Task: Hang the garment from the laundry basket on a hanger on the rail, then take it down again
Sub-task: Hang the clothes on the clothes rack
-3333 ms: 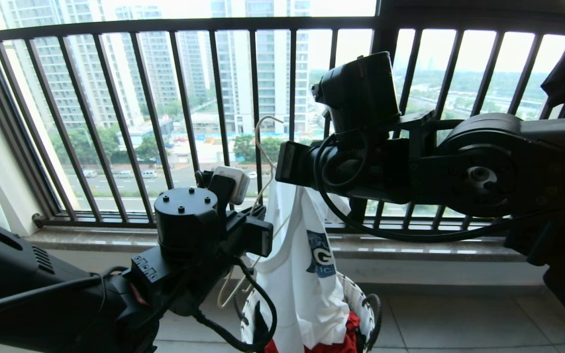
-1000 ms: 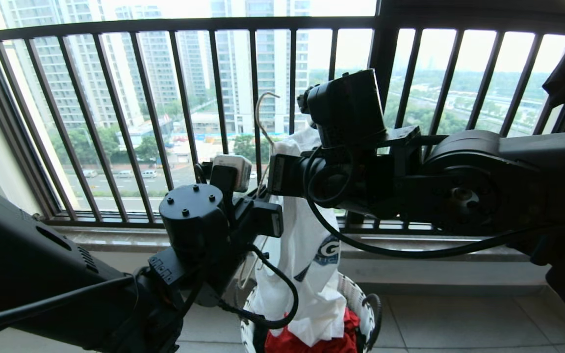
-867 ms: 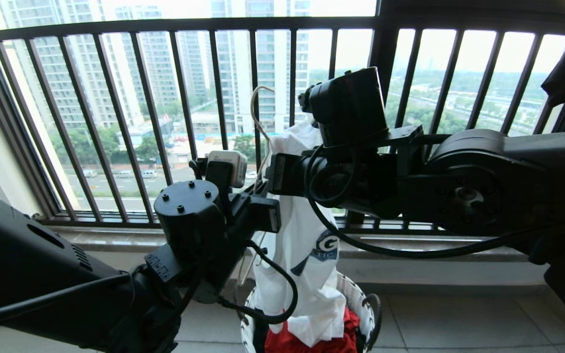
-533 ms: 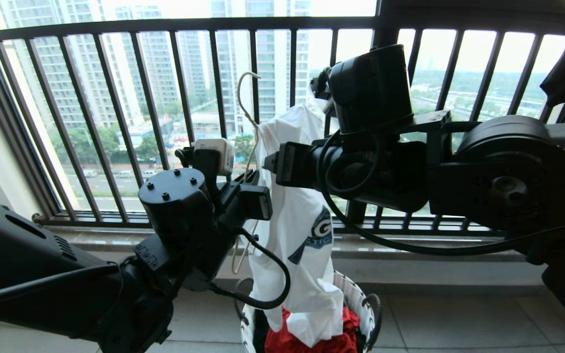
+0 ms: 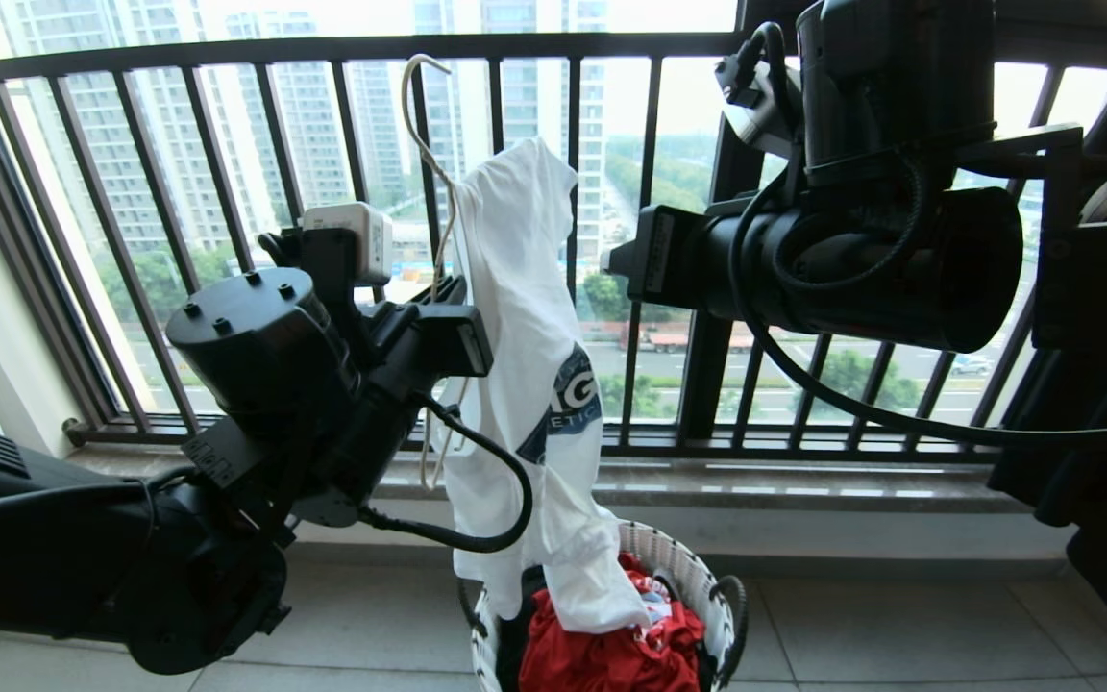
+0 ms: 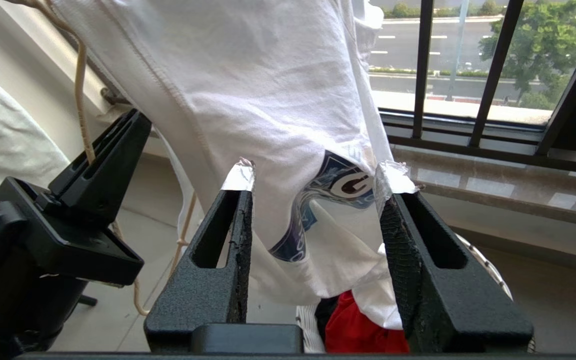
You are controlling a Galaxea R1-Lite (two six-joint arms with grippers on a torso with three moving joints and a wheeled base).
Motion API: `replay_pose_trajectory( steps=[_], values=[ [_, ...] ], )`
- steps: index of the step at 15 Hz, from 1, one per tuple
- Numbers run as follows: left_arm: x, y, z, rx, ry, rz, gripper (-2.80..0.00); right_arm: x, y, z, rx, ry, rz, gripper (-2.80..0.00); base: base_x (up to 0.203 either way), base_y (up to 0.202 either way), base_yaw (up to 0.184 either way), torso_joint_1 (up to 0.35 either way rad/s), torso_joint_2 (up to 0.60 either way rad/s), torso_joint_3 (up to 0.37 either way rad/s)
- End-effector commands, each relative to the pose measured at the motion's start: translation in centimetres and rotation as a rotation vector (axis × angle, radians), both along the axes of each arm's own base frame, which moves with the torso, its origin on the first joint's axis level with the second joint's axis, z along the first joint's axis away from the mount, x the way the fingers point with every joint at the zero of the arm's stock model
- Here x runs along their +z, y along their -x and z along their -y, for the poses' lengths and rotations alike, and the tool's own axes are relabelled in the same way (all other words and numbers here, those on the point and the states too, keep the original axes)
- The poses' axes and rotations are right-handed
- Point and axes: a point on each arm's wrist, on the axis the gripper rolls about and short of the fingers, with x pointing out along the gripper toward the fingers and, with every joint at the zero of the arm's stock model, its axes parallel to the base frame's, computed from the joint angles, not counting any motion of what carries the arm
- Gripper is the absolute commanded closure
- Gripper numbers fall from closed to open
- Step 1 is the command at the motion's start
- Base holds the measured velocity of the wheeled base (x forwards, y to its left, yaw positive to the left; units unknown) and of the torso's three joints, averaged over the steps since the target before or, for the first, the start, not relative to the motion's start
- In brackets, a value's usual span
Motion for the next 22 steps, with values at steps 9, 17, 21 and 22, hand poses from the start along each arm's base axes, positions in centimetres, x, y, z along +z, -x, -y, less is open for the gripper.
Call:
replay_pose_trajectory(
  steps=[9, 17, 21, 22],
  values=[
    [0.4, 1.0, -2.7, -0.231, 0.090, -0.061, 0.00, 0.1, -1.5, 1.5, -0.054, 0.026, 0.013, 0.00, 0.000, 0.000, 0.000, 0.000, 0.00, 0.000],
    [0.2, 2.5, -5.8, -0.492, 0.124, -0.111, 0.00, 0.9, -2.9, 1.3, -0.038, 0.174, 0.099, 0.00, 0.000, 0.000, 0.000, 0.000, 0.00, 0.000],
    [0.0, 2.7, -7.4, -0.570, 0.136, -0.143, 0.00, 4.1, -3.2, 1.1, -0.010, 0.306, 0.160, 0.00, 0.000, 0.000, 0.000, 0.000, 0.00, 0.000],
    [-0.2, 2.8, -7.6, -0.591, 0.143, -0.157, 0.00, 4.3, -3.3, 1.1, 0.007, 0.368, 0.181, 0.00, 0.000, 0.000, 0.000, 0.000, 0.00, 0.000]
  ],
)
